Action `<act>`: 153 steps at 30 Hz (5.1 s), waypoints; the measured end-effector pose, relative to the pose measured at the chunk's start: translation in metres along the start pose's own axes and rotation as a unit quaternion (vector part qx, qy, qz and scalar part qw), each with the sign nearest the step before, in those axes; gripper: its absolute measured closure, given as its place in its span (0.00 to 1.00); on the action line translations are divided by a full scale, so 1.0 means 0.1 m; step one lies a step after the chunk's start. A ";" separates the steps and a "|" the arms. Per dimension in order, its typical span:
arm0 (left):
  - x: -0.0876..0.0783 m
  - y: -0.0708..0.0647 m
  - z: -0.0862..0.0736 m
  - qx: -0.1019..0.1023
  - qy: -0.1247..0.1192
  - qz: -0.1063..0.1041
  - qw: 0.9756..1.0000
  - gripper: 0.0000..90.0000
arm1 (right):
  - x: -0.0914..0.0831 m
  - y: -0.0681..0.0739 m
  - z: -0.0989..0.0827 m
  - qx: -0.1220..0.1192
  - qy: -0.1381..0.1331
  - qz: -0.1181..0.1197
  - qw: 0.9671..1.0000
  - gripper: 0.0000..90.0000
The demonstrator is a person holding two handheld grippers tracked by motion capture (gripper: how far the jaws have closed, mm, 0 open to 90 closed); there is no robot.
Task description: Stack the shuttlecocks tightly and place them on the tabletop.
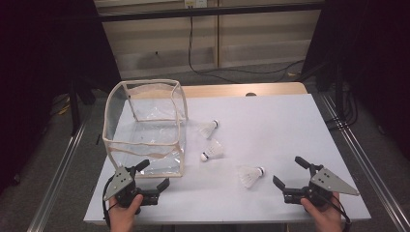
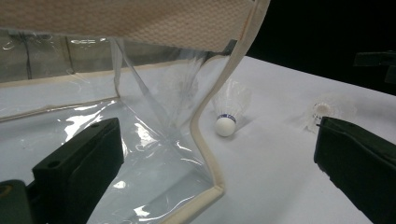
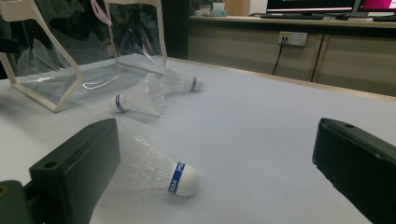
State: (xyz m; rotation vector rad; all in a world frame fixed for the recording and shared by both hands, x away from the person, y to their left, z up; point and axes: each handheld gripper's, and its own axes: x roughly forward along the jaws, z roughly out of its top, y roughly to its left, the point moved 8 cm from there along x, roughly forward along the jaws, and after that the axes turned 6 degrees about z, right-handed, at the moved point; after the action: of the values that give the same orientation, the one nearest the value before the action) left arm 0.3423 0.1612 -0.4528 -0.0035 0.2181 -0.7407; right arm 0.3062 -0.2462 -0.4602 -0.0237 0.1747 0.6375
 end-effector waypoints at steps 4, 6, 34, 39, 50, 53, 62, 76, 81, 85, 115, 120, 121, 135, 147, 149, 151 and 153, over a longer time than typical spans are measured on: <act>0.01 -0.03 0.00 0.000 0.003 -0.004 1.000 0.02 | 0.00 0.01 0.00 -0.001 0.001 0.001 1.000 0.00; 0.02 -0.04 0.00 -0.003 0.003 -0.006 1.000 0.02 | 0.00 0.00 0.00 -0.001 0.000 0.001 1.000 0.00; 0.13 -0.35 0.08 0.000 0.010 -0.039 0.999 0.01 | 0.05 0.03 0.02 -0.004 0.001 0.012 1.000 0.00; 0.18 -0.45 0.10 -0.005 0.010 -0.050 0.999 0.01 | 0.05 0.04 0.02 -0.004 0.003 0.013 1.000 0.00; 0.34 -0.65 0.10 0.007 0.033 -0.063 0.997 0.02 | 0.02 0.04 0.02 -0.008 0.001 0.011 1.000 0.01; 0.38 -0.70 0.09 0.012 0.040 -0.064 0.997 0.02 | 0.02 0.04 0.02 -0.009 0.002 0.010 1.000 0.01; 0.47 -0.83 0.07 0.022 0.053 -0.075 0.996 0.02 | 0.02 0.06 0.01 -0.012 0.004 0.012 1.000 0.01; 0.69 -1.04 0.10 0.028 0.083 -0.082 0.993 0.02 | 0.02 0.06 0.01 -0.015 0.007 0.011 1.000 0.01; 0.78 -1.10 0.11 0.033 0.091 -0.080 0.992 0.02 | 0.01 0.06 0.01 -0.016 0.006 0.013 1.000 0.01; 0.86 -1.16 0.11 0.031 0.098 -0.080 0.991 0.03 | 0.01 0.07 0.01 -0.012 0.007 0.013 1.000 0.01; 1.40 -1.23 0.19 -0.003 0.136 -0.011 0.991 0.04 | -0.01 0.05 0.00 -0.014 0.008 0.012 1.000 0.01; 1.45 -1.19 0.21 -0.011 0.137 0.003 0.990 0.04 | -0.01 0.05 0.00 -0.016 0.007 0.013 1.000 0.02; 1.46 -1.18 0.21 -0.012 0.140 0.008 0.990 0.04 | -0.01 0.05 0.00 -0.016 0.008 0.013 1.000 0.02; 1.64 -1.06 0.24 -0.015 0.164 0.060 0.985 0.09 | 0.00 0.07 0.00 -0.019 0.008 0.018 1.000 0.02; 1.79 -0.98 0.26 -0.029 0.196 0.089 0.976 0.18 | 0.00 0.08 0.00 -0.024 0.011 0.018 0.999 0.02; 1.81 -0.96 0.27 -0.028 0.200 0.095 0.975 0.20 | 0.00 0.08 0.00 -0.024 0.011 0.018 0.999 0.02; 1.83 -0.94 0.29 -0.027 0.203 0.100 0.974 0.23 | 0.00 0.09 0.00 -0.023 0.011 0.019 0.999 0.02; 1.85 -0.92 0.31 -0.027 0.206 0.106 0.972 0.23 | 0.00 0.09 0.00 -0.024 0.011 0.019 0.999 0.02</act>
State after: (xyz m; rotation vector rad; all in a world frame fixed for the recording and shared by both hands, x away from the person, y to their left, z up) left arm 0.4196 -0.0328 -0.4514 0.1222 0.6251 -0.5161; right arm 0.3013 -0.2390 -0.4601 -0.0737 0.1817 0.6801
